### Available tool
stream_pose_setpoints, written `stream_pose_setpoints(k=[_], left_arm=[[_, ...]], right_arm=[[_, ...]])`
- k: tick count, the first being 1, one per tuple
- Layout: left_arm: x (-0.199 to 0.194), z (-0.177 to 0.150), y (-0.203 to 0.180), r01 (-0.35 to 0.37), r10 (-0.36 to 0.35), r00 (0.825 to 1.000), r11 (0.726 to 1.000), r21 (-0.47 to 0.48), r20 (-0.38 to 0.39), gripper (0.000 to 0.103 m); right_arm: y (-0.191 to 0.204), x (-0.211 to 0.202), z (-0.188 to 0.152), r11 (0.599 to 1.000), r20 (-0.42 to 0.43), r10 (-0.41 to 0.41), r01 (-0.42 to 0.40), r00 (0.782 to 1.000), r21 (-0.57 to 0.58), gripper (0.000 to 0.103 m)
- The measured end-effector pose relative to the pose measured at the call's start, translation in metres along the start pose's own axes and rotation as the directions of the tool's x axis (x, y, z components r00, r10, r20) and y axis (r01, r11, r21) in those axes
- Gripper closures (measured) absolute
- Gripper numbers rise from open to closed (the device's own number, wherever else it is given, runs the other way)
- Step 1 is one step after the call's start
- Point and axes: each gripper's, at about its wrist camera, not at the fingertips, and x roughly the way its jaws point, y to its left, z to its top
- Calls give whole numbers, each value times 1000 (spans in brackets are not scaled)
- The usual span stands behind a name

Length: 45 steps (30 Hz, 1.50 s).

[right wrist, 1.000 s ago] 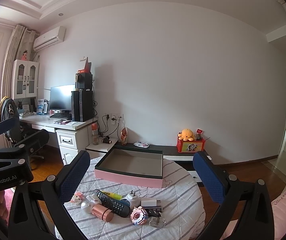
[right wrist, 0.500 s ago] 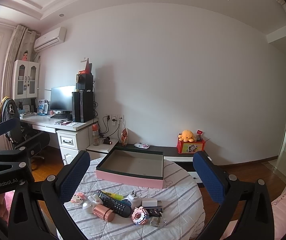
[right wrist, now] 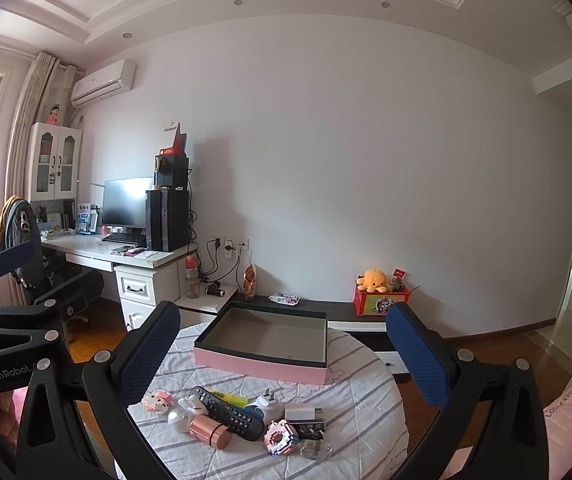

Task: Organize rigid objects

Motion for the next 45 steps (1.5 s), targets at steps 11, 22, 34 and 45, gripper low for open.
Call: stream_pose_setpoints(k=[11, 22, 34, 45], left_arm=[[25, -4, -8, 10, -10, 1000, 1000, 11, -6, 0], [87, -36, -6, 15, -14, 992, 1000, 12, -128, 0], [156, -126, 1, 53, -48, 929, 999, 5, -367, 0], [184, -196, 29, 5, -21, 837, 1000, -30, -546, 0]], right_arm=[[-5, 24, -8, 1000, -28, 28, -28, 999, 5, 0], [-20, 71, -37, 999, -125, 28, -23, 992, 35, 0], [-38, 140, -117, 998, -334, 45, -29, 941, 54, 0], [-51, 165, -192, 999, -505, 46, -27, 862, 43, 0]])
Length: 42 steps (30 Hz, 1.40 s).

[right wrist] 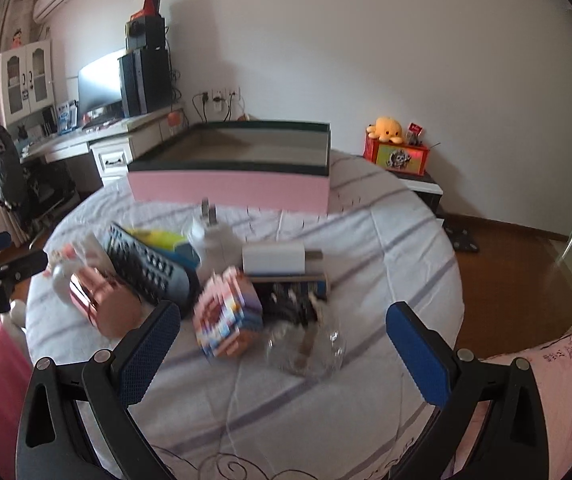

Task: Organize rigid objects
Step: 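Grasp the pink-white block Hello Kitty with the left gripper while the right gripper grasps the clear glass jar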

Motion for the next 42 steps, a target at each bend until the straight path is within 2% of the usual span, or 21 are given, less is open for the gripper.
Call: stream_pose_setpoints(k=[6, 9, 12, 15, 19, 23, 26, 30, 35, 37, 40, 42], left_arm=[[10, -4, 18, 0, 0, 1000, 1000, -30, -10, 0], [10, -2, 27, 27, -27, 1000, 998, -61, -5, 0], [20, -3, 32, -10, 9, 1000, 998, -59, -22, 0], [34, -5, 34, -42, 40, 998, 999, -30, -51, 0], [45, -3, 36, -6, 4, 998, 1000, -29, -63, 0], [57, -1, 35, -6, 5, 998, 1000, -18, -69, 0], [64, -3, 36, 24, -27, 996, 999, -31, -87, 1], [65, -5, 34, 20, -21, 997, 1000, -20, -74, 3], [63, -7, 35, 23, -24, 998, 1000, -12, -54, 13], [62, -6, 36, 23, -24, 999, 1000, -10, -41, 27], [63, -4, 35, 19, -19, 999, 1000, 0, -34, 38], [63, -3, 34, 20, -20, 999, 1000, 6, -25, 41]], right_arm=[[-2, 8, -9, 1000, -41, -12, 11, 999, -9, 0], [-4, 9, -12, 1000, -42, -13, 13, 999, -7, 0], [-5, 16, -14, 999, -59, -32, 32, 998, -12, 0], [-4, 21, -15, 1000, -62, -11, 11, 998, -5, 0], [0, 24, -15, 1000, -60, -1, 1, 998, -3, 0], [-4, 25, -14, 1000, -74, 10, -10, 997, 6, 0], [-10, 20, -15, 1000, -65, -5, 6, 998, 16, 0], [-15, 20, -16, 999, -74, -32, 33, 997, 11, 0], [-24, 29, -17, 999, -72, -10, 14, 997, 47, 1], [-25, 32, -15, 999, -64, -6, 9, 998, 45, 2], [-25, 36, -12, 999, -54, 16, -14, 998, 52, 11], [-25, 41, -11, 998, -62, 37, -34, 997, 53, 24]])
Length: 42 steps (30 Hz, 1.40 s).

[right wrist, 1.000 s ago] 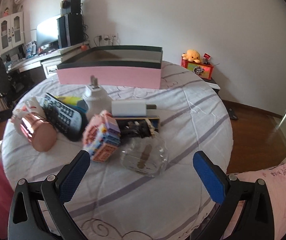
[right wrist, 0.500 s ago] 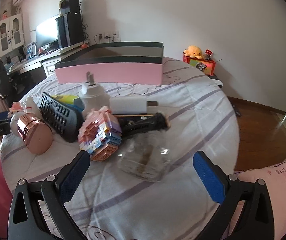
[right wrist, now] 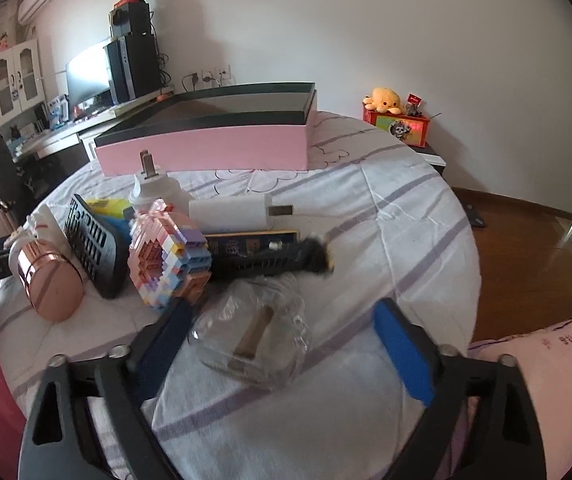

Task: Organize rigid objects
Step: 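Grasp the pink-white block Hello Kitty with the left gripper while the right gripper grasps the clear glass jar, then carry both held items into the pink box and open both grippers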

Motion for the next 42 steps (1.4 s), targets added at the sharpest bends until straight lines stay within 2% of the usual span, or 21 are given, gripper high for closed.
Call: stream_pose_setpoints(k=[4, 6, 7, 9, 13, 21, 28, 32, 42], left_arm=[[0, 0, 0, -8, 8, 1000, 1000, -5, 8, 42], [-1, 0, 0, -4, 5, 1000, 1000, -8, 11, 42], [-3, 0, 1, 4, -4, 1000, 1000, -5, 9, 42], [-5, -1, 3, 10, -10, 1000, 1000, -11, 12, 42], [-10, 1, 6, 36, -36, 999, 999, -37, 8, 42], [-28, 21, 0, 85, -83, 995, 996, -20, 58, 42], [-36, 54, -16, 126, -127, 985, 992, 15, 118, 42], [-31, 78, -28, 161, -165, 977, 986, 38, 136, 42], [-13, 140, -64, 186, -202, 965, 977, 109, 168, 42]], right_arm=[[1, 6, 3, 1000, 2, 5, -5, 1000, -3, 32], [-2, 6, 3, 1000, 3, 12, -12, 1000, -3, 47], [-4, 5, 3, 1000, 5, 18, -18, 1000, -1, 50], [-9, 1, 3, 999, 7, 43, -43, 999, 17, 50], [-11, -6, 2, 999, 20, 41, -41, 999, 20, 50], [-15, -24, 13, 999, 71, 40, -41, 997, 12, 50], [-20, -30, 43, 999, 128, 40, -40, 991, -7, 50], [-20, -21, 64, 998, 138, 63, -61, 988, -16, 50], [0, 8, 126, 987, 154, 147, -135, 977, -87, 50]])
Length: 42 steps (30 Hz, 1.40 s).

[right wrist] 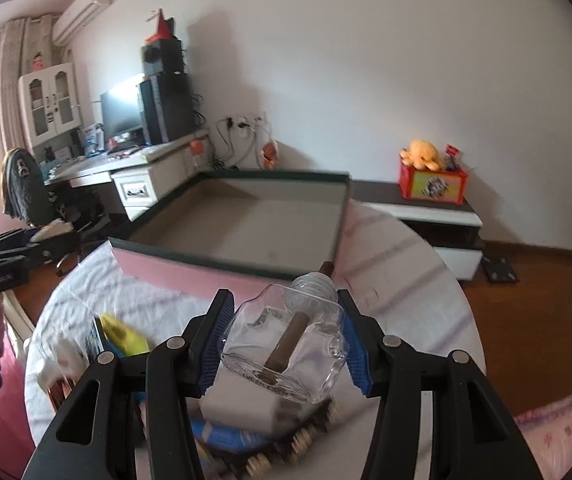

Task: Organize rigid objects
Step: 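Carry both held items into the pink box and open both grippers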

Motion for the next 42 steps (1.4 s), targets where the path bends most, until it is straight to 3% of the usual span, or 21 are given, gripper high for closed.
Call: stream_pose_setpoints(k=[5, 12, 17, 22, 26, 29, 31, 37, 39, 41, 42], left_arm=[[35, 32, -6, 11, -11, 1000, 999, 39, -17, 42], [101, 60, -1, 24, -20, 994, 999, 41, -112, 42], [154, 58, 5, 36, -26, 969, 999, 36, -244, 42], [179, 48, 6, 27, -14, 955, 999, 38, -296, 41], [185, 41, 4, 21, -5, 950, 999, 49, -313, 41], [182, 38, 2, 19, -1, 952, 998, 54, -306, 35], [178, 39, 3, 27, -13, 955, 999, 42, -297, 26], [160, 44, 10, 5, 1, 965, 1000, 23, -264, 16], [146, 47, 14, 0, 0, 970, 1000, 0, -242, 15], [126, 49, 16, -16, 14, 979, 1000, -10, -205, 11], [114, 50, 17, -24, 21, 983, 1000, -12, -182, 9]], right_arm=[[6, 29, 37, 1000, 0, 22, -22, 1000, -22, 50], [10, 96, 71, 998, -93, 39, -44, 995, -50, 50], [13, 149, 75, 996, -217, 52, -66, 975, -56, 50], [18, 176, 71, 994, -288, 49, -75, 956, -79, 50], [14, 188, 65, 995, -334, 35, -64, 942, -76, 50], [10, 195, 60, 996, -357, 26, -54, 934, -68, 50], [8, 194, 58, 997, -358, 30, -54, 933, -58, 50], [7, 188, 60, 998, -340, 19, -37, 940, -46, 49], [4, 182, 61, 999, -329, 17, -28, 944, -28, 43], [4, 166, 64, 1000, -288, 9, -17, 957, -24, 25], [3, 157, 66, 1000, -268, 7, -12, 963, -18, 21]])
